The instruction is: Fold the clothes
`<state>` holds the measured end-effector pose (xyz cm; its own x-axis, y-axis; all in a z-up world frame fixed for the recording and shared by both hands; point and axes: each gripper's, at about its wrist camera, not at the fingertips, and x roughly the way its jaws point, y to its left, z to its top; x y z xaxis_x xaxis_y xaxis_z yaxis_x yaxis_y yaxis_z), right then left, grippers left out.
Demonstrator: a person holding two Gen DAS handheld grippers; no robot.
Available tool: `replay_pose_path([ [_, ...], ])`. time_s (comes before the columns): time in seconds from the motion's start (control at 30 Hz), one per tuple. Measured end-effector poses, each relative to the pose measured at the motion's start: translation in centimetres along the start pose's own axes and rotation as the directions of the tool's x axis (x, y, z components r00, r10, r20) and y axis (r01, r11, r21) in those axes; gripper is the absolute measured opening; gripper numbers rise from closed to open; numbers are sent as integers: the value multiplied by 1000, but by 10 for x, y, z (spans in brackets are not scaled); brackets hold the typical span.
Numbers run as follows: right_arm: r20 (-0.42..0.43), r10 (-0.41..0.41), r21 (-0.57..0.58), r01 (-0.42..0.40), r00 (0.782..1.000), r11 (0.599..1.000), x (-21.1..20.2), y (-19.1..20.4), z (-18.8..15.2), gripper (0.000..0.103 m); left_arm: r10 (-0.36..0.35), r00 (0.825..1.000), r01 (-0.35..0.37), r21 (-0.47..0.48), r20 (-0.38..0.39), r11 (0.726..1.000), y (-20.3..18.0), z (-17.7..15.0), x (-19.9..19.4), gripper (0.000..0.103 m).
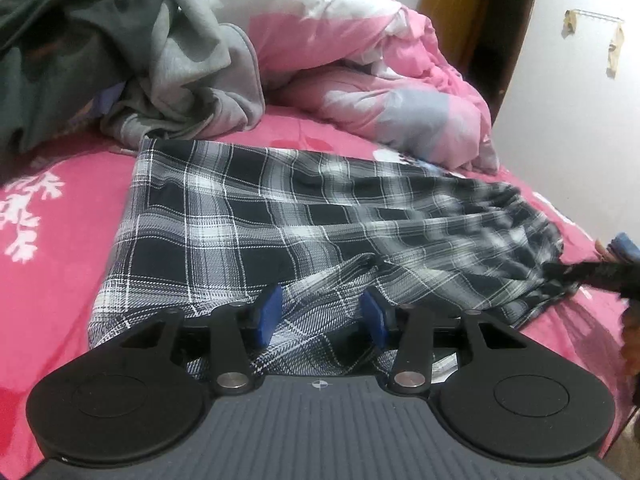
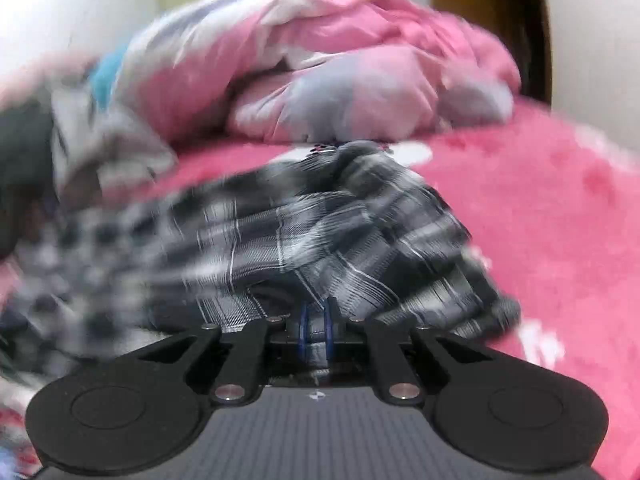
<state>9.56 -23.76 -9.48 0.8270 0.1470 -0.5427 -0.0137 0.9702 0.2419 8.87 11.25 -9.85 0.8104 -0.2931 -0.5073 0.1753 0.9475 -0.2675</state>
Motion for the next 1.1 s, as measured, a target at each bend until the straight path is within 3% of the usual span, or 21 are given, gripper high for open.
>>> replay_pose_path([
  [0.17,137,-40,109,25,990,994,-27,-32,34,11,-12,1000,12,2,14,1000,1,-2,1,46],
  [0.33,180,-37,-64,49,983,997,-21,-16,48,11,-28,999,28,6,30,1000,3,-6,-3,46],
  [0.37,178,-53,-117,74,983,990,-15,-10,45,11,-33,999,33,4,33,999,4,-7,-3,46],
  [0.43,87,-164,-193,178,983,965,11,-13,33,11,-45,998,45,-2,43,999,6,-8,-3,46],
  [0.5,16,-246,-234,243,969,941,33,-21,21,11,-60,997,61,-10,51,998,8,-9,-3,46],
  [0.63,63,-270,-204,277,961,939,12,-12,40,11,-78,994,79,-13,70,997,12,-12,-2,46],
  [0.8,148,-138,-295,177,979,939,7,30,68,11,-86,993,87,-11,78,996,12,-13,-3,47],
  [0.93,59,-65,-303,80,996,950,65,38,74,11,-89,992,90,-6,86,996,12,-15,-4,47],
  [1.0,-32,-131,-296,116,991,948,105,26,69,7,-92,992,93,-6,88,996,13,-16,-4,47],
  [1.1,-34,-147,-299,130,989,945,112,27,67,7,-99,991,99,-4,93,995,14,-17,-5,47],
])
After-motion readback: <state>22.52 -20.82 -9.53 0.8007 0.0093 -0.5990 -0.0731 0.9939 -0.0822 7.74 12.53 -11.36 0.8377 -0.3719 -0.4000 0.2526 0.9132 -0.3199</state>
